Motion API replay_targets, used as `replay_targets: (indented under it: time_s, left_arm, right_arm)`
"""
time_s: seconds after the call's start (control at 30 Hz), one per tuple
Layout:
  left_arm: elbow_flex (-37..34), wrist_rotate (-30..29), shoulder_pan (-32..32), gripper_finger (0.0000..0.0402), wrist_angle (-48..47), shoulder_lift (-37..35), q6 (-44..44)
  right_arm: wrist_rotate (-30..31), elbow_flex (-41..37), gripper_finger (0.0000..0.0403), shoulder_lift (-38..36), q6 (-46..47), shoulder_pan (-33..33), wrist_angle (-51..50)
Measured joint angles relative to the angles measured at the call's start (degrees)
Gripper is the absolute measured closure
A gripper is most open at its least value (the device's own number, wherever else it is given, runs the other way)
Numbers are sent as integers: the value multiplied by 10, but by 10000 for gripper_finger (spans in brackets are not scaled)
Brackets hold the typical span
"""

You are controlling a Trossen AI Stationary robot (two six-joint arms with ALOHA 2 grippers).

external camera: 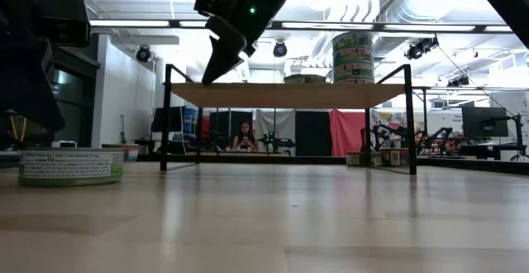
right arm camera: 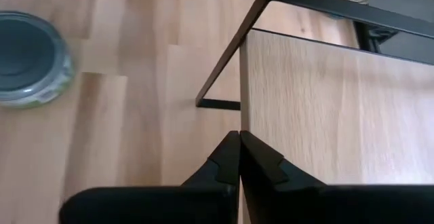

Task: Stack canned seafood by type on shelf
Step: Adjust the shelf on the table, then stack the green white tuna can on top of the other green white tuna can on the shelf

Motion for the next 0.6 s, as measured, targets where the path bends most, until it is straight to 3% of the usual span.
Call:
replay_targets:
  time_s: [0.17, 0.27, 0.4, 0.6]
  left_arm:
    - [0, -5, 0, 401, 0, 0, 1]
    - [0, -12, 0, 401, -2, 0, 45]
    - [0, -1, 6, 401, -10, 0, 118]
    - [1, 12, 31, 401, -34, 34, 209]
  right_arm:
    - [-28, 6, 403, -1, 14, -9, 0]
    - [-68, 21, 403, -8, 21, -4, -14]
    - [-100, 58, 403, -26, 52, 10, -116]
    - [-239, 45, 403, -72, 85, 26, -260]
